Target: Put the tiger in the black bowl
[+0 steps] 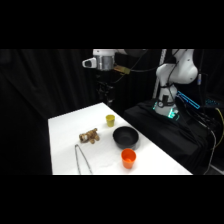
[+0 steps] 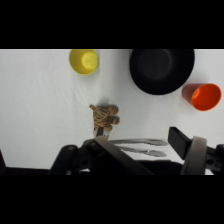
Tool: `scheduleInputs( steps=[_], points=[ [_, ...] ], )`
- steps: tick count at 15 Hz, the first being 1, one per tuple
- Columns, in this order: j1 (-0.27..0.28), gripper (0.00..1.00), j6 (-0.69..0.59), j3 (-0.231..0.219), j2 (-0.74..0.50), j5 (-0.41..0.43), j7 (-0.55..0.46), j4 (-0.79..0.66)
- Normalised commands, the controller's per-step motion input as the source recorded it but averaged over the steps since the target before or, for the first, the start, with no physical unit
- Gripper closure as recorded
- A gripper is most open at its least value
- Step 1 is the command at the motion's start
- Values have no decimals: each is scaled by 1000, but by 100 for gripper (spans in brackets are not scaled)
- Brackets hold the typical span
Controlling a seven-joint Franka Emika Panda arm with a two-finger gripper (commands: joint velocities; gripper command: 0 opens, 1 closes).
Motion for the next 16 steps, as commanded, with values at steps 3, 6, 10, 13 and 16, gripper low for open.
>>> scheduleInputs(
  steps=[3, 6, 10, 13, 16],
  points=[
    [-10, 0, 40, 10, 35, 2, 3, 29],
    [-18, 0, 202, -2, 256, 26, -3, 195],
    [-22, 0, 229, -8, 487, 68, -2, 392],
    [-25, 0, 167, -8, 536, 75, 28, 448],
    [-37, 0, 164, -33, 551, 47, 52, 468]
  ],
)
